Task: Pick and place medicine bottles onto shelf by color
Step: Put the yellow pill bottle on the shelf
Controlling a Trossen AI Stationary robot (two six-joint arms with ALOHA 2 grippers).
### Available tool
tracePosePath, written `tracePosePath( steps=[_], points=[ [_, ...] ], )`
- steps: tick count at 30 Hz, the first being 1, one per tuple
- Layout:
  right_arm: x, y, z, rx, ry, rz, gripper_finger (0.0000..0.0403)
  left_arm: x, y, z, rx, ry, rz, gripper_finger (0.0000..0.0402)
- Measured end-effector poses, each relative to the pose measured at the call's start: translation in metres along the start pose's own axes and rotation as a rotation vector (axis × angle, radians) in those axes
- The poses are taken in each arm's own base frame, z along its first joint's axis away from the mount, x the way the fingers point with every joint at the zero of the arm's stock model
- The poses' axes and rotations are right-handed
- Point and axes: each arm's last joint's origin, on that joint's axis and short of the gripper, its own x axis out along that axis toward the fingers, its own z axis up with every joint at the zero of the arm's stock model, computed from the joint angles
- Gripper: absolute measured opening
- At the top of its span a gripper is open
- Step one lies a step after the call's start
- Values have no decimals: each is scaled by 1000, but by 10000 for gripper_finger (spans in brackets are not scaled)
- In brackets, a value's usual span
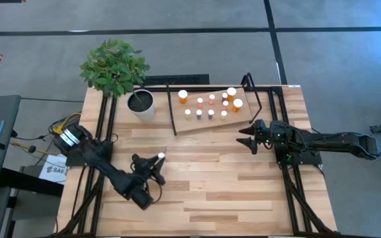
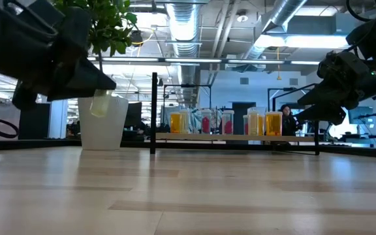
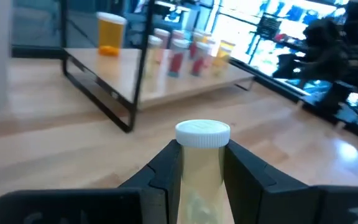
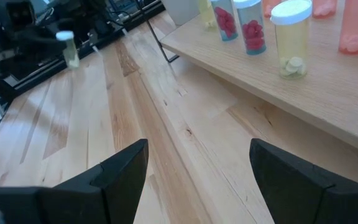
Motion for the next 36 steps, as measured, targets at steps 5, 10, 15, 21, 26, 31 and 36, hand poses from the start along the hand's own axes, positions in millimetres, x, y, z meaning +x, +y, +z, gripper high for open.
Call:
tracePosePath(
  steps=[5,10,15,21,26,31,36],
  points=[
    [0,0,-1,0,8,-4,301,-3,-3,-22,25,-10,-32,80],
    [0,0,-1,0,7,-4,301,-2,-1,-46,25,7,-40,80],
    [0,0,-1,0,10,-5,301,-6,0,-63,55,-28,-70,80],
    [0,-1,-1,0,11,-5,301,-8,3,-73,74,-29,-79,80],
    [0,0,-1,0,11,-5,301,-8,3,-73,99,-26,-77,80],
    [0,0,-1,0,11,-5,301,-8,3,-73,96,-13,-76,80],
    [0,-1,-1,0,11,-5,301,-8,3,-73,84,-11,-76,88]
  ],
)
